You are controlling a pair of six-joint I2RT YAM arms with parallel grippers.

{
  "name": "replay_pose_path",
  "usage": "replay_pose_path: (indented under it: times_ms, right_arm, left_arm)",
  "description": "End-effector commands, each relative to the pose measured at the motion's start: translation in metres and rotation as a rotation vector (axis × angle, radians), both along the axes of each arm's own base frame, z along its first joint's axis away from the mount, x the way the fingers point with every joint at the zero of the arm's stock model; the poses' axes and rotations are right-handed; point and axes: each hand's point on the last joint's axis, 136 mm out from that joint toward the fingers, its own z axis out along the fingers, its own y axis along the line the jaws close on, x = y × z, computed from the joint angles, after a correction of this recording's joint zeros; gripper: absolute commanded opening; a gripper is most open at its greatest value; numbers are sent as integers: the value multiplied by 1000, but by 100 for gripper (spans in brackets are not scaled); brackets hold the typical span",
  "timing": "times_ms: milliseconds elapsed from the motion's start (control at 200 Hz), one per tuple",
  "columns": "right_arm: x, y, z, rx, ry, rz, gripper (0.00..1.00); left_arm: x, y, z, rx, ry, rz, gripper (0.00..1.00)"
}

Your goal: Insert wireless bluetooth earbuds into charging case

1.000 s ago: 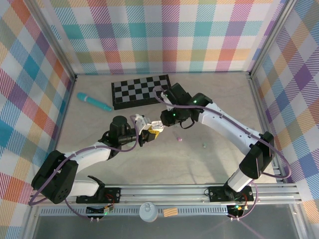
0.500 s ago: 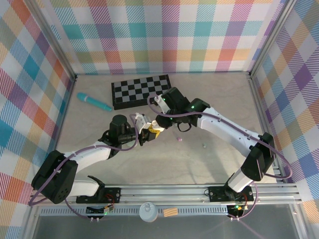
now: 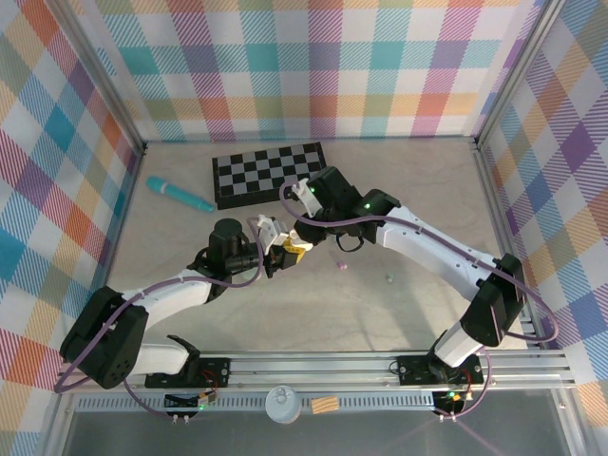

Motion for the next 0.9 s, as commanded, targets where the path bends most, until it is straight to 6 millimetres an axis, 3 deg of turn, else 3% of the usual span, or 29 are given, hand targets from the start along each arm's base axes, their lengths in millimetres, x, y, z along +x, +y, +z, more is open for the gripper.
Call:
replay_pose_path:
  times_ms: [0,895]
  right_arm:
    - [-5,4,9,51,-11,9,22]
    - [6,11,-10,44,-40,-12,23]
  left_arm:
    - [0,-8,19,-49,-39,-32,0]
    - [3,-15,42,-159,76,-37,1]
